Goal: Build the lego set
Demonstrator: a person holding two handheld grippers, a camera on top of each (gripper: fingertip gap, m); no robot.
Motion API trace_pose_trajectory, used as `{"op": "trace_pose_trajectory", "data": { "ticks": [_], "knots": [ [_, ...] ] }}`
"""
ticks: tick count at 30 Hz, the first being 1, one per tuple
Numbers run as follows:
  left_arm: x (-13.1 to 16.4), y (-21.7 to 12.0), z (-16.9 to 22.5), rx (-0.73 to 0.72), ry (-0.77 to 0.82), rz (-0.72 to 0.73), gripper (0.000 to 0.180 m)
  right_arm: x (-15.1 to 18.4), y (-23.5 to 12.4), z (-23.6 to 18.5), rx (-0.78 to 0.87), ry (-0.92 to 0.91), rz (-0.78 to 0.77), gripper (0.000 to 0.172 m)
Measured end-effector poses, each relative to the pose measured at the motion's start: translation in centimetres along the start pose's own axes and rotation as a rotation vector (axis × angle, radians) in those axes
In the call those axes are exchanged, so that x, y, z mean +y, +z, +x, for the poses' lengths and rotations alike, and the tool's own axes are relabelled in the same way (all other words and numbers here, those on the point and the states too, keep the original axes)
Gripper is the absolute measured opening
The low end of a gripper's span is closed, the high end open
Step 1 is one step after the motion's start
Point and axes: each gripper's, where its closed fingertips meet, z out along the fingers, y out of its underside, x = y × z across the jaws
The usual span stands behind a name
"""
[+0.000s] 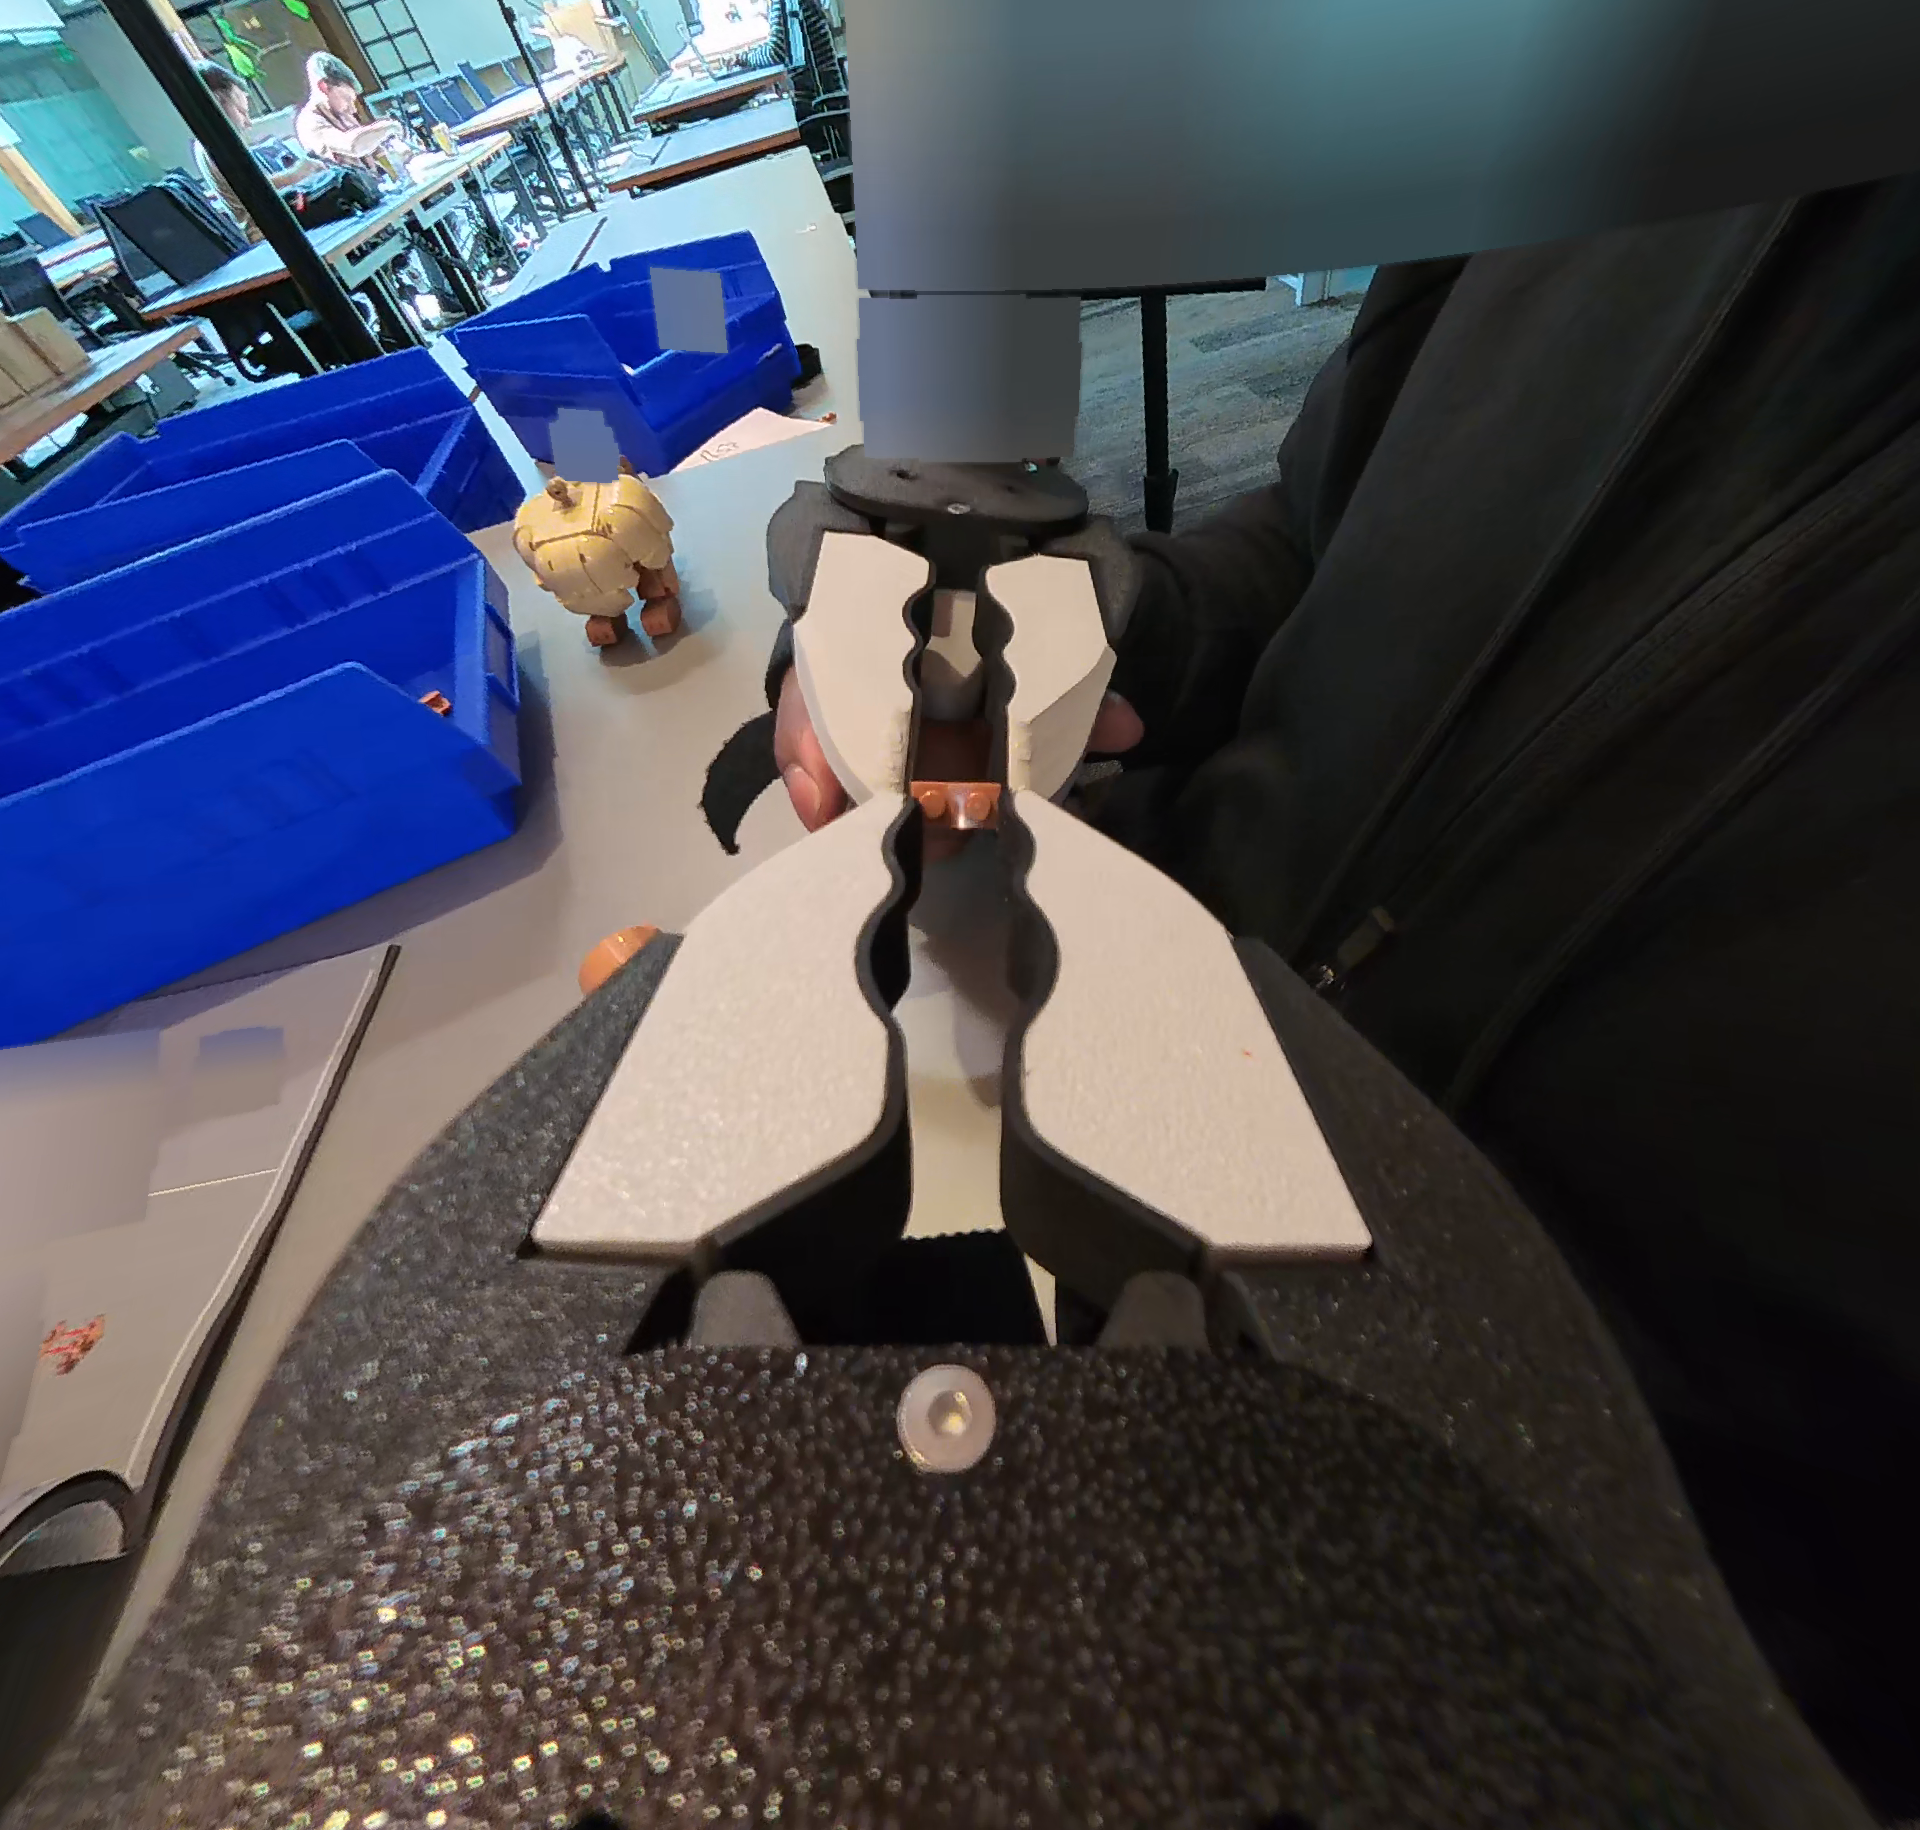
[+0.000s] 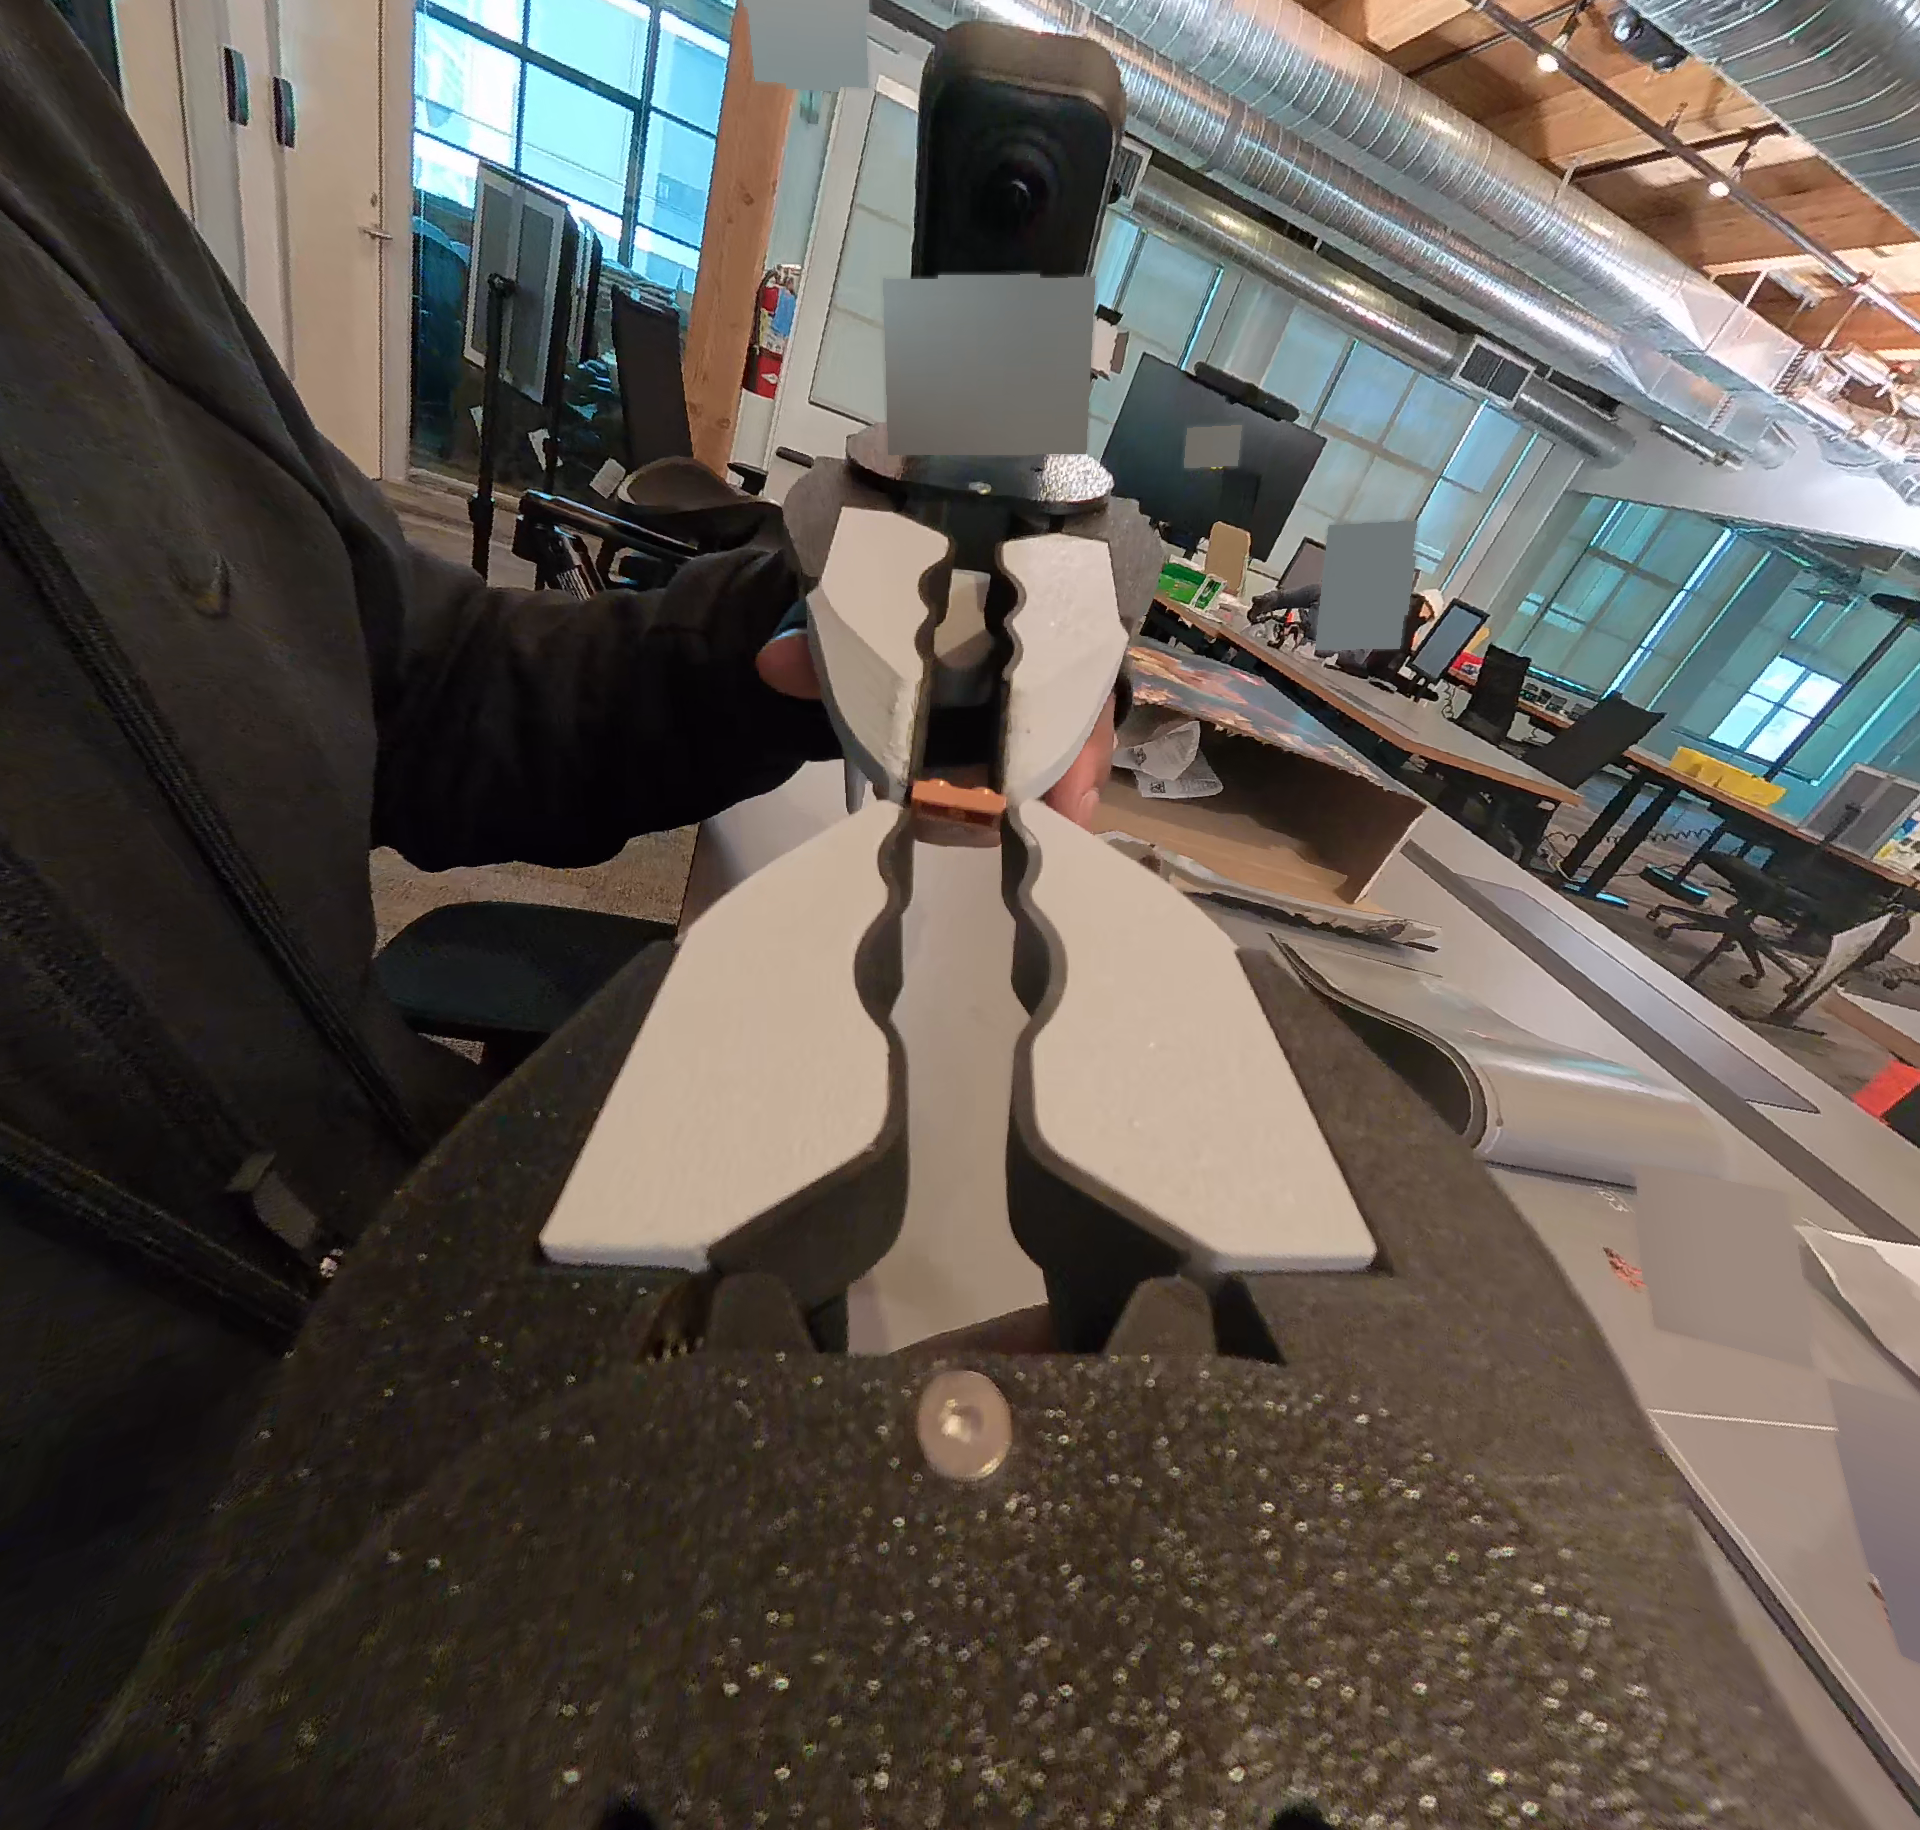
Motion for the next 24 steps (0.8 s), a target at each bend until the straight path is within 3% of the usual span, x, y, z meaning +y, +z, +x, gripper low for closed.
{"op": "trace_pose_trajectory", "data": {
  "ticks": [15,24],
  "knots": [
    [0.62,-0.10,-0.73,-0.001,-0.081,0.089,0.011,0.74,0.22,0.73,0.033,0.035,-0.041,0.016],
    [0.98,-0.24,-0.46,0.007,-0.134,0.063,0.015,1.04,0.48,0.31,0.024,-0.012,-0.063,0.015]
  ]
}}
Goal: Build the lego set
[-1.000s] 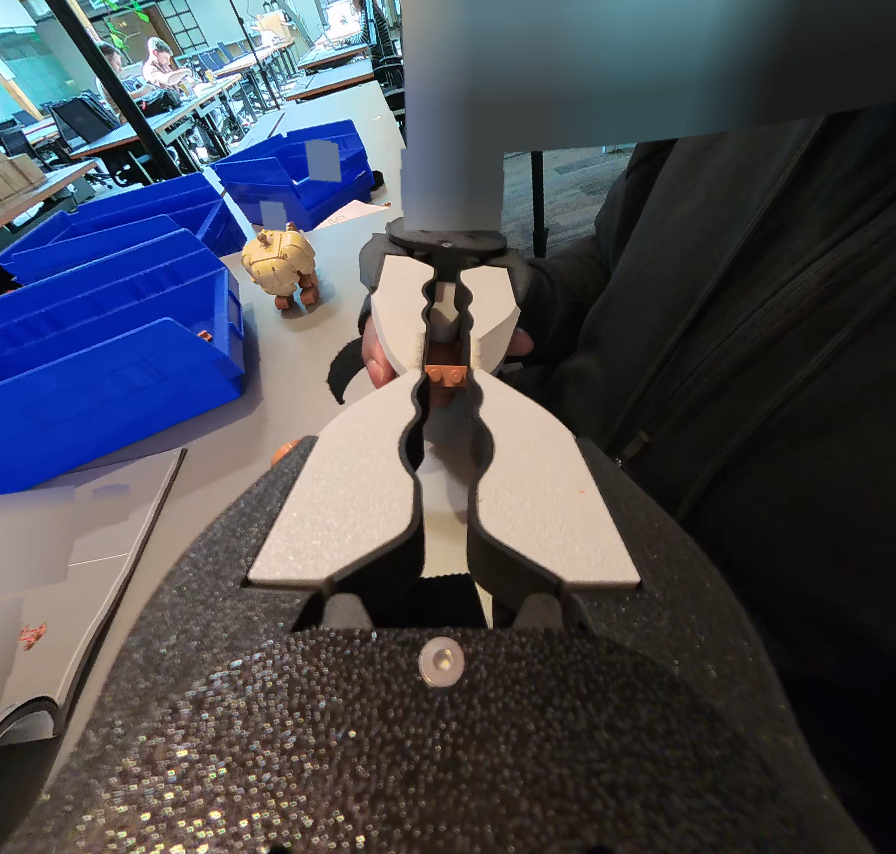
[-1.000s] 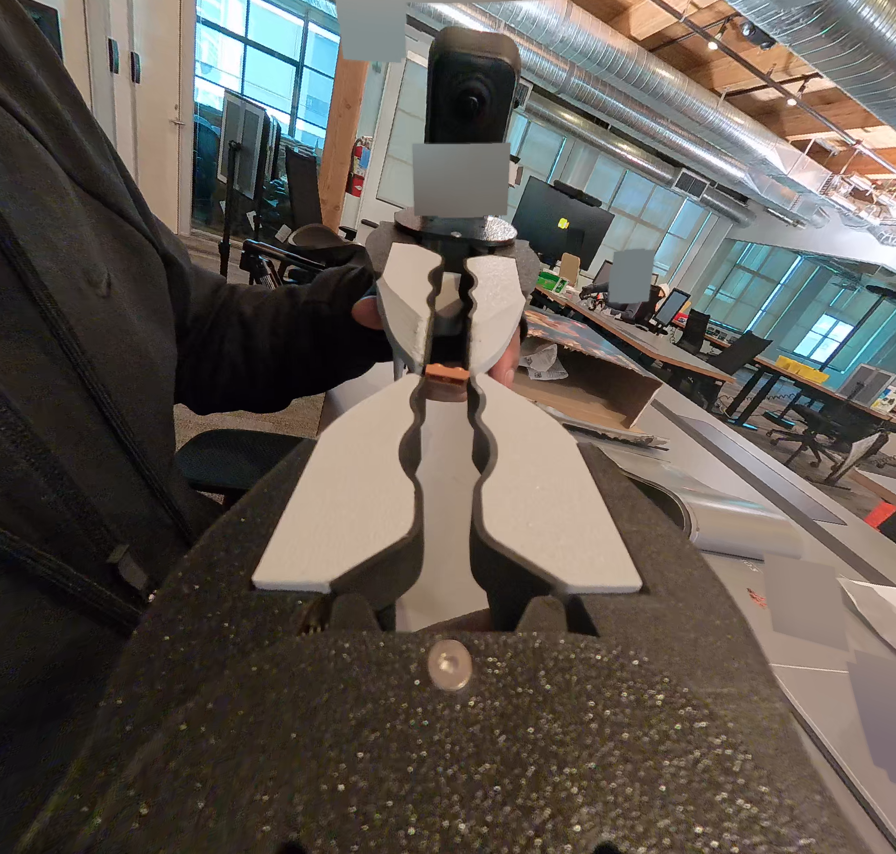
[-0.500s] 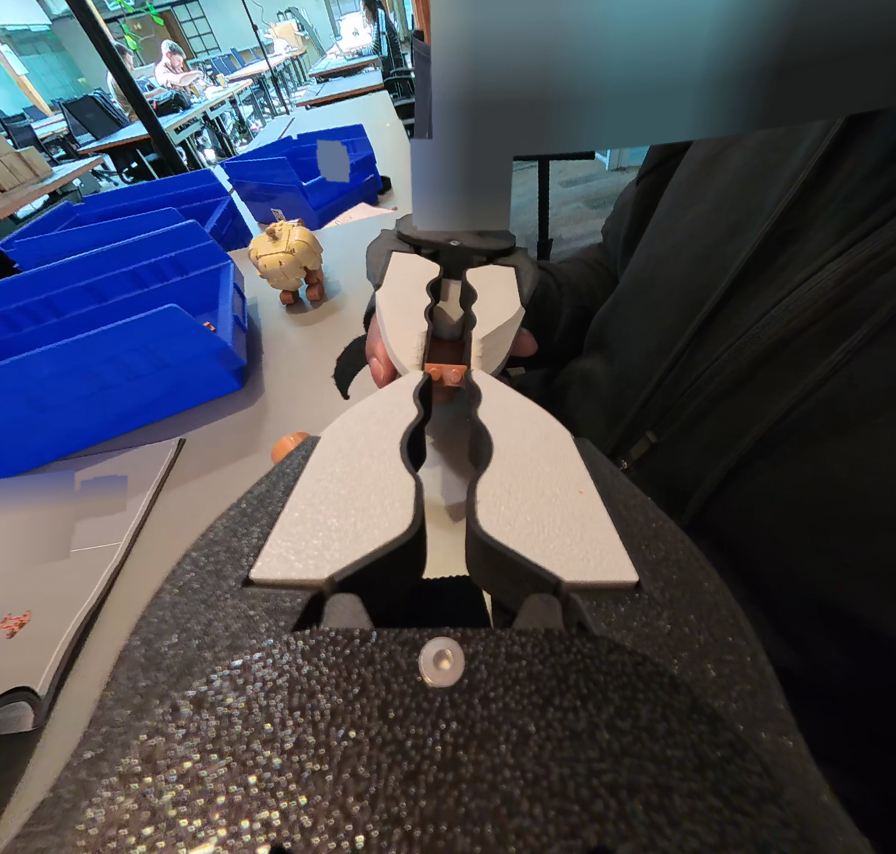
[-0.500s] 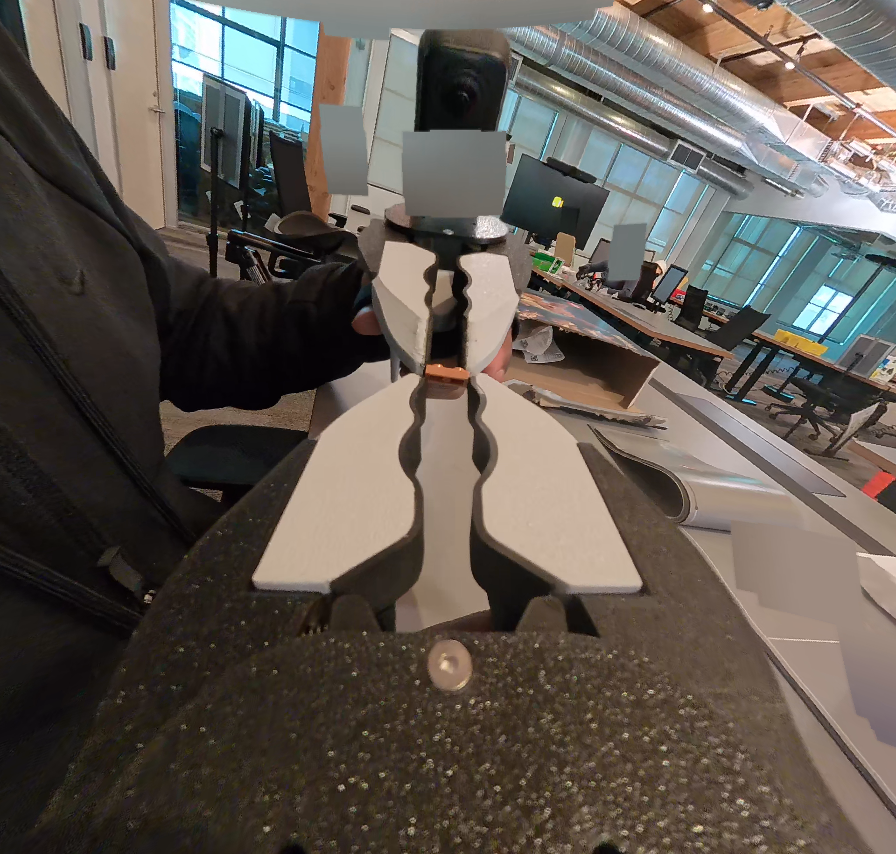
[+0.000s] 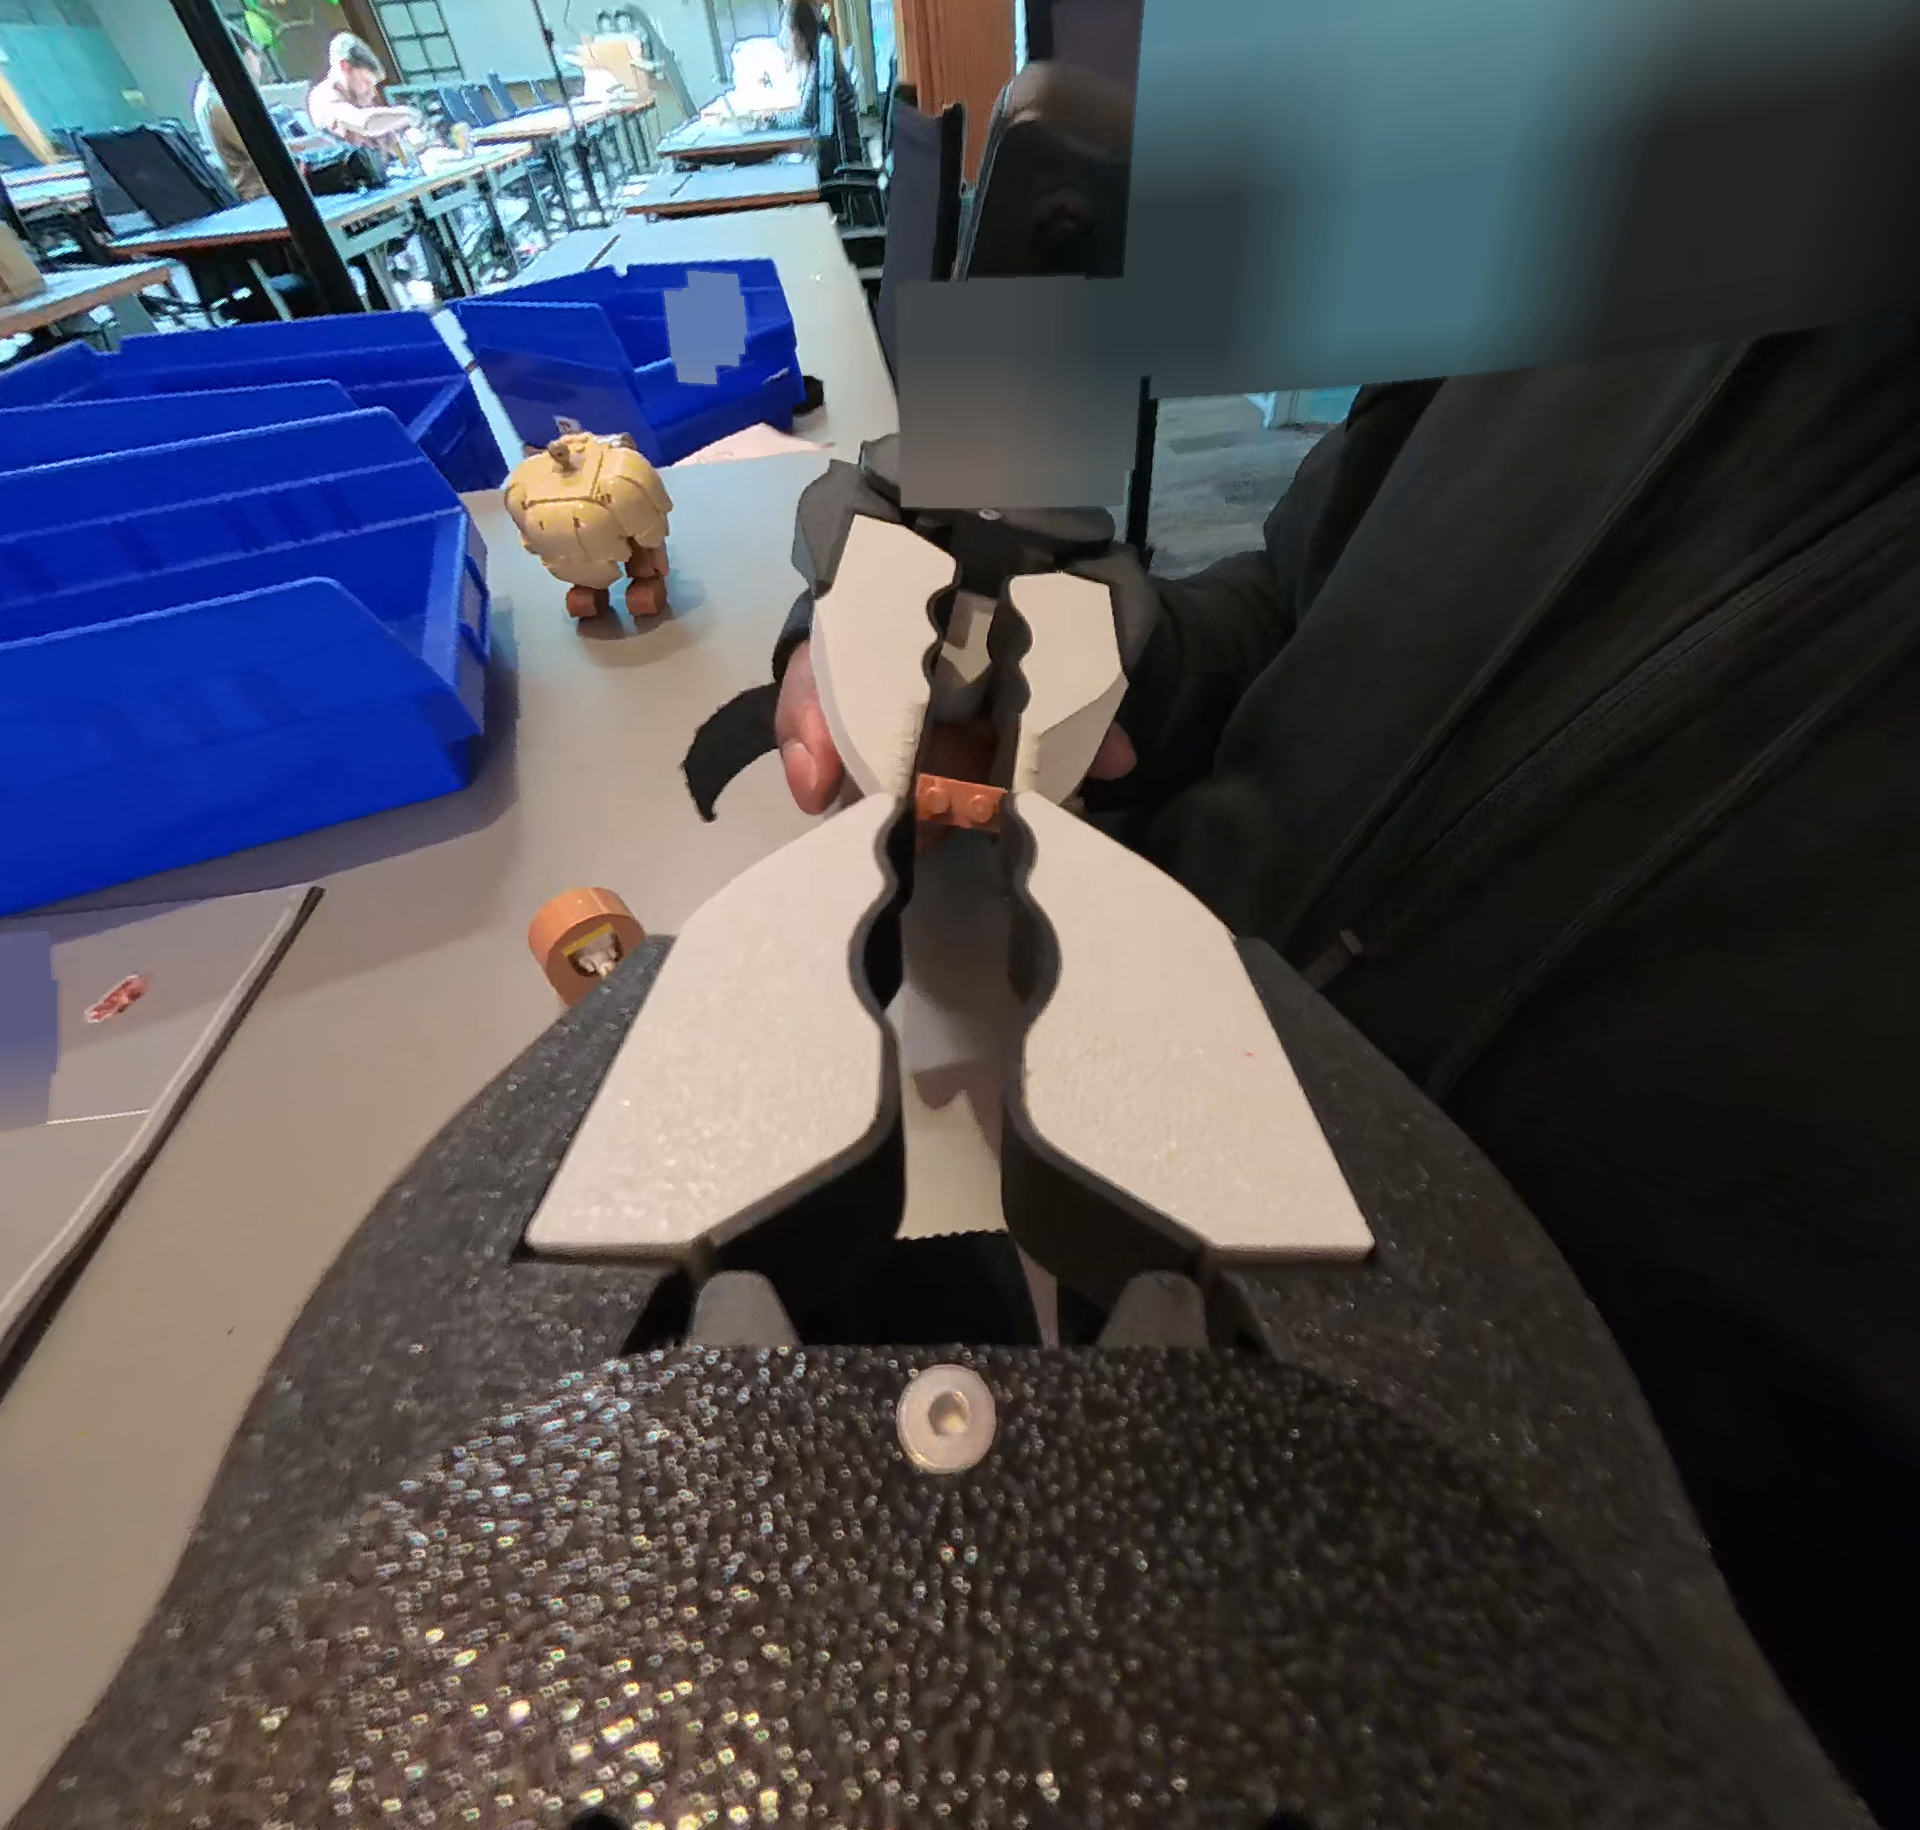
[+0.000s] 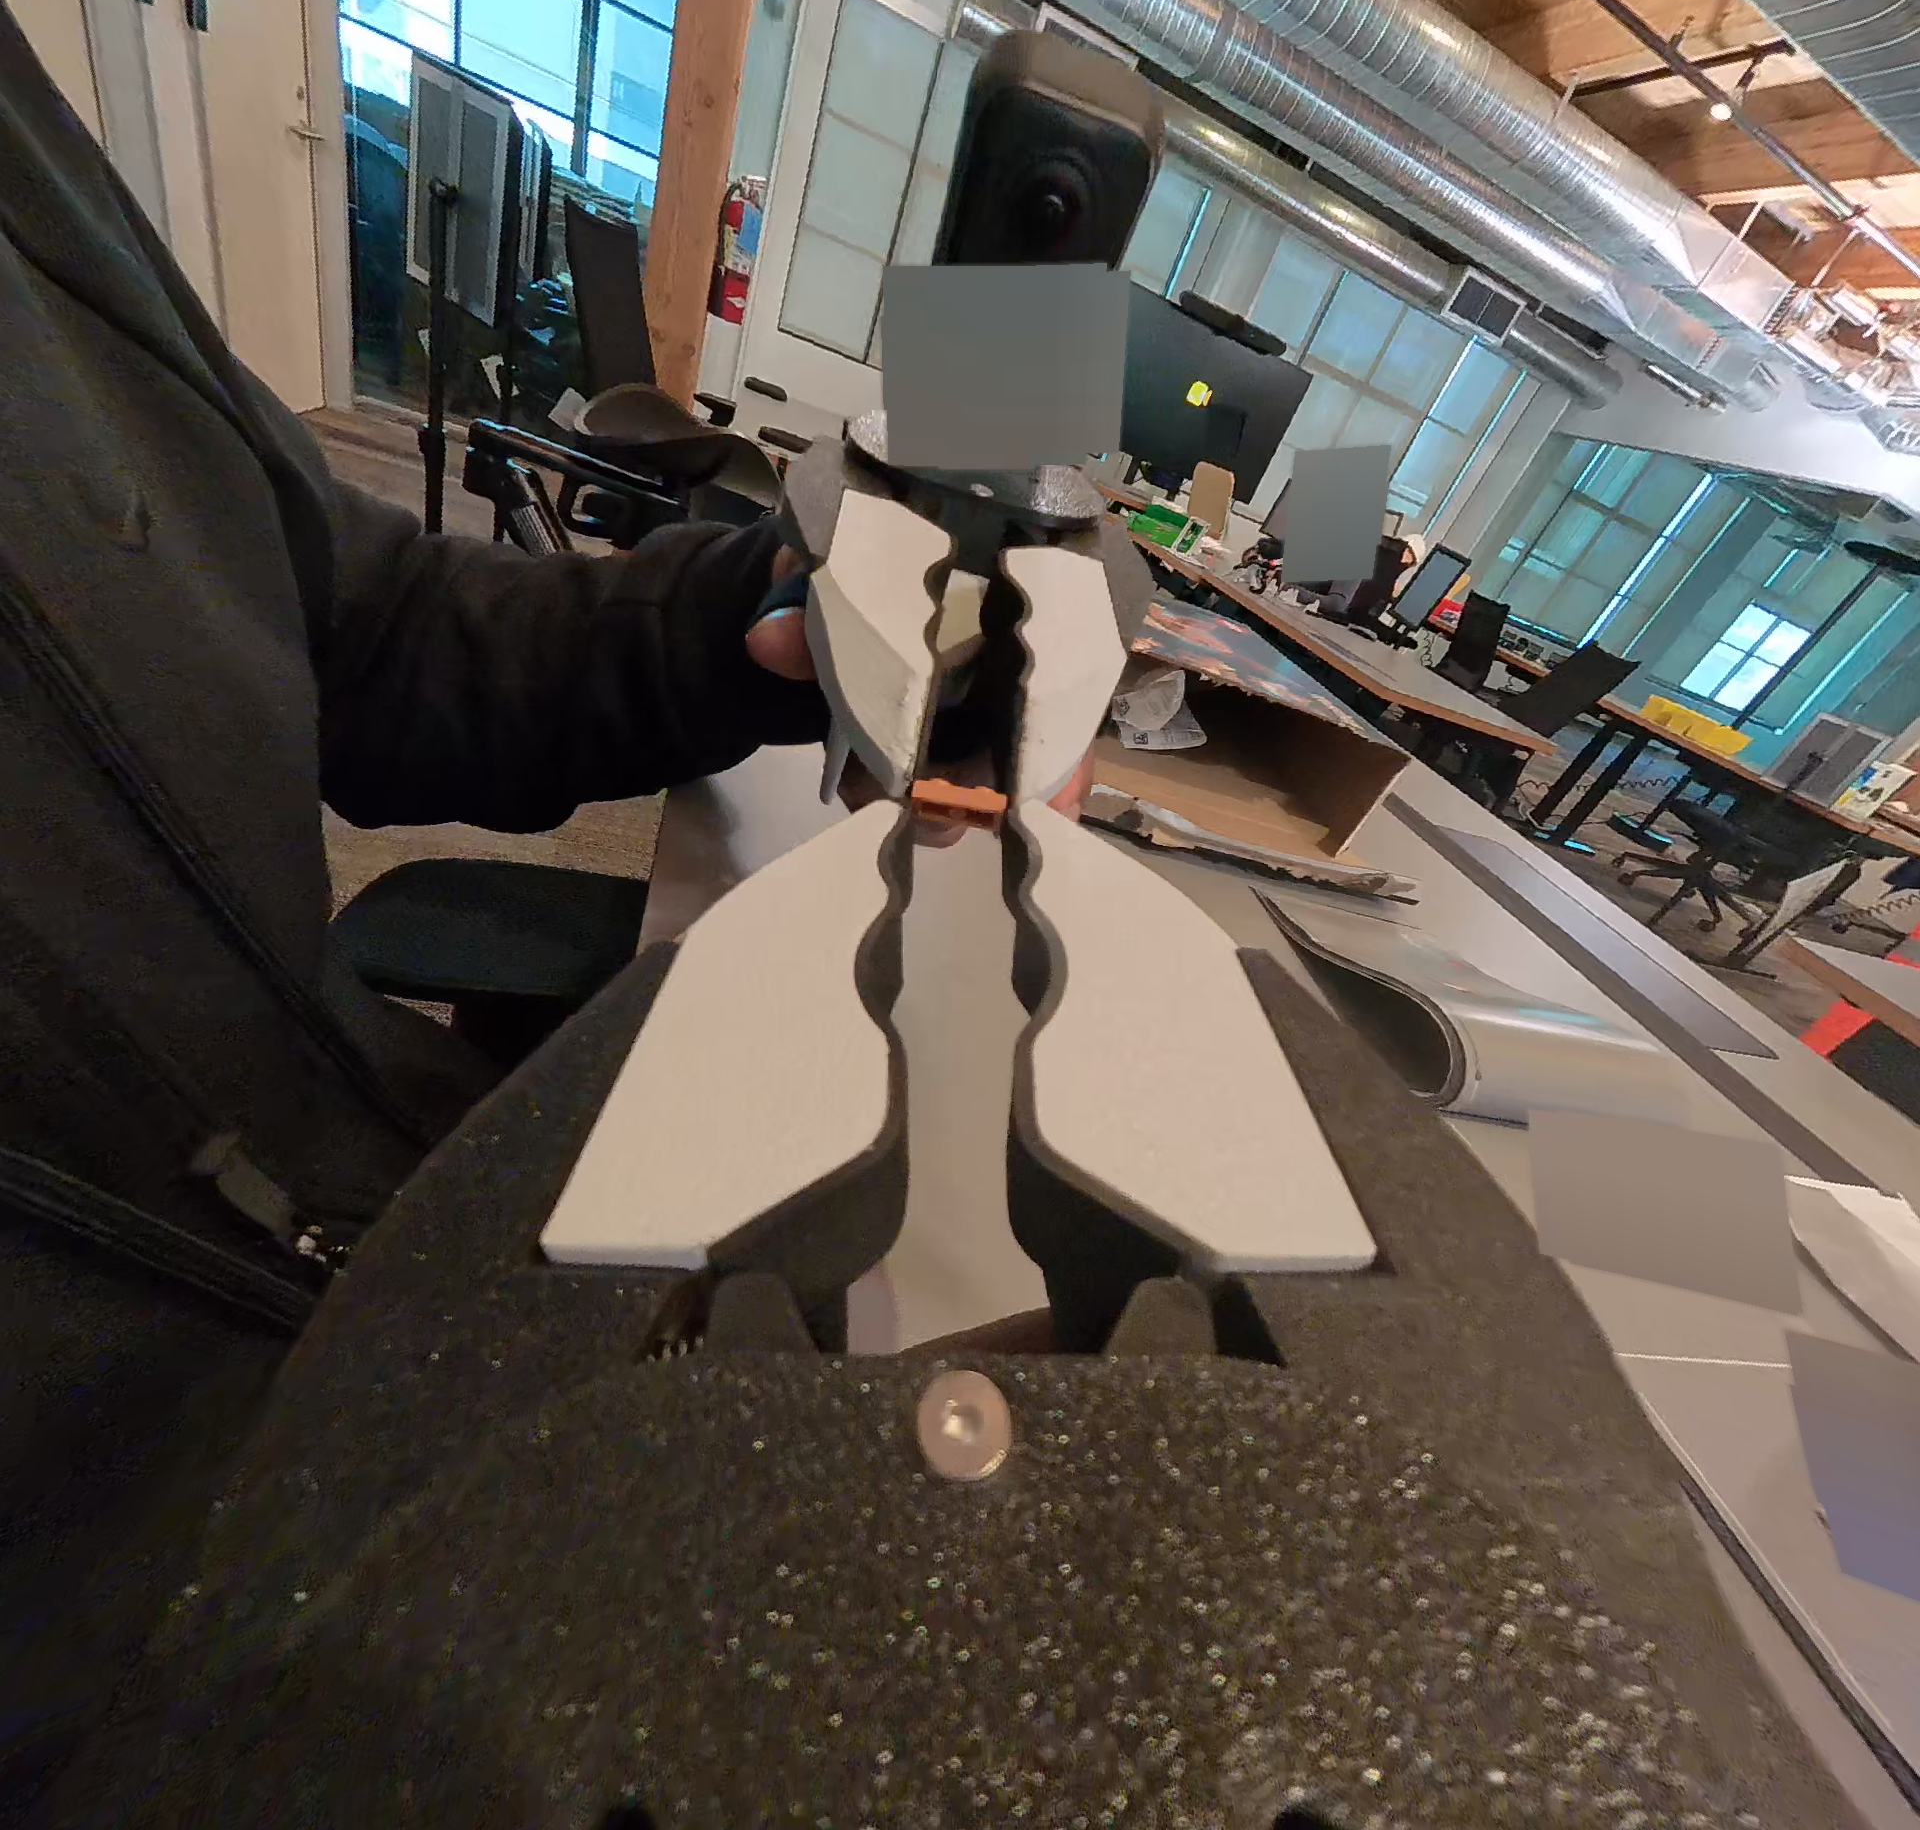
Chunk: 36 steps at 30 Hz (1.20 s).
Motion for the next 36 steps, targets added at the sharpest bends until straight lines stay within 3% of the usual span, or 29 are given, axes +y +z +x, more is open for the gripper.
{"op": "trace_pose_trajectory", "data": {
  "ticks": [4,12,21,28,36],
  "knots": [
    [-0.2,0.0,0.1,-0.020,-0.064,-0.029,0.021,-0.1,0.0,0.0,0.009,-0.021,0.002,0.016],
    [0.0,0.1,-0.2,-0.098,-0.189,-0.110,0.017,-0.1,0.0,0.2,0.031,-0.039,0.005,0.015],
    [0.0,0.0,-0.7,-0.148,-0.398,-0.072,0.012,0.4,0.3,0.9,0.119,-0.149,-0.037,0.015],
    [1.3,-0.4,-1.6,-0.231,-0.403,-0.156,0.009,1.8,1.1,1.1,0.191,-0.317,-0.137,0.015],
    [2.0,-0.4,-1.9,-0.238,-0.422,-0.177,0.007,2.4,1.3,1.2,0.197,-0.332,-0.175,0.015]
  ]
}}
